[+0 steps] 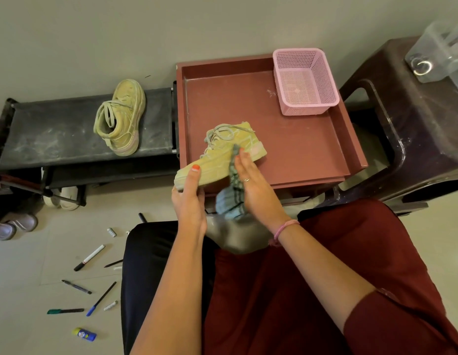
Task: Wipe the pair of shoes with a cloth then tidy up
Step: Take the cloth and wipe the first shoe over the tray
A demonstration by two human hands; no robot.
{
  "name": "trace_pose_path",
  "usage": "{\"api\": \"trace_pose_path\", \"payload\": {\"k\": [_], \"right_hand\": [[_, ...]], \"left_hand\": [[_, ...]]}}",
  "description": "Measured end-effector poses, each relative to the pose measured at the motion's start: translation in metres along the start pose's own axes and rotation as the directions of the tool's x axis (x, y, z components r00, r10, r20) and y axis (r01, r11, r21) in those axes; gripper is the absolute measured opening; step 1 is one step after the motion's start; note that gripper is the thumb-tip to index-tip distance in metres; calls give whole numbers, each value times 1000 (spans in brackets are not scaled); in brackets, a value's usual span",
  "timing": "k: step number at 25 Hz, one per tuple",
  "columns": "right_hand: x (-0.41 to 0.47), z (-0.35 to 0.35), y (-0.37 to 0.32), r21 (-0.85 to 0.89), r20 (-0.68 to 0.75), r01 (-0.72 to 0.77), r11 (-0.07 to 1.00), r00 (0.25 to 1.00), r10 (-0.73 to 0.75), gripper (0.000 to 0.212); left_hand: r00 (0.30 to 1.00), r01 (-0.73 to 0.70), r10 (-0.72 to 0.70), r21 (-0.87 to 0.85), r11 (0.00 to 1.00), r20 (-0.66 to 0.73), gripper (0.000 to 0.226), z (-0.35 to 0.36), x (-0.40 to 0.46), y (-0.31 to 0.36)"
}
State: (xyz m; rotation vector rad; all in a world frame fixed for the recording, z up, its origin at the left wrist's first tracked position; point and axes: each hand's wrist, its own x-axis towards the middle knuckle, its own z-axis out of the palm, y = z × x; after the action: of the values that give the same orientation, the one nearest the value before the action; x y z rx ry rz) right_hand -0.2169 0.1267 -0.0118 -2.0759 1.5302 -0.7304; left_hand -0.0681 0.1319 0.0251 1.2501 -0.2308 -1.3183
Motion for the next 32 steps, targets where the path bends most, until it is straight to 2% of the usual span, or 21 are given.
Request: {"api": "trace_pose_path", "payload": {"k": [1, 4, 6, 8, 11, 14, 16, 19, 22, 26, 28, 31, 32], "right_hand": [[2, 0, 9, 18, 6, -73, 997, 997, 72, 63], [5, 5, 9, 38, -45, -81, 996, 996, 82, 76], [3, 7, -8, 141, -79, -183, 973, 977, 196, 76], [-1, 10, -31, 219, -113, -201, 955, 967, 229, 74], [-10, 13, -55, 206, -149, -115, 972, 978, 147, 69], [-13, 13, -50, 11, -191, 37, 999, 981, -34, 57], [-11, 11, -28, -131, -176, 98, 987, 977, -120, 60], [2, 3, 5, -165, -222, -20, 986, 975, -17, 71], [13, 0, 12, -191, -201, -58, 980, 979, 19, 71], [16, 4, -16, 25, -230, -237, 971, 944, 236, 68], [10, 5, -42, 77, -202, -150, 986, 966, 163, 61], [-5, 5, -61, 9, -150, 130, 992, 981, -127, 47], [-6, 2, -55, -33, -127, 176, 984, 976, -179, 45]], "left_hand": [[1000, 16, -16, -19, 1000, -6, 19, 0, 0, 0], [1000, 11, -11, -23, 1000, -1, 23, 1, -1, 2], [1000, -17, 17, -12, 1000, 17, 26, 2, -1, 0], [998, -43, 43, 5, 999, 40, 20, 2, -1, 2], [994, -70, 66, 52, 996, 87, 17, 0, 1, 3], [994, -62, 56, 59, 996, 93, 21, -2, 2, 3], [998, -28, 26, 33, 999, 60, 32, -3, 3, 2], [999, 18, -19, 22, 1000, 30, 32, -4, 3, 1], [999, 37, -37, 12, 999, 29, 26, -3, 2, 1], [999, 38, -38, 10, 999, 24, 25, -2, 4, -1], [999, 27, -28, 18, 999, 41, 21, -4, 8, 1], [996, 32, -36, 53, 998, 76, 15, -5, 9, 2], [996, 36, -40, 52, 998, 83, 14, -5, 9, 2]]}}
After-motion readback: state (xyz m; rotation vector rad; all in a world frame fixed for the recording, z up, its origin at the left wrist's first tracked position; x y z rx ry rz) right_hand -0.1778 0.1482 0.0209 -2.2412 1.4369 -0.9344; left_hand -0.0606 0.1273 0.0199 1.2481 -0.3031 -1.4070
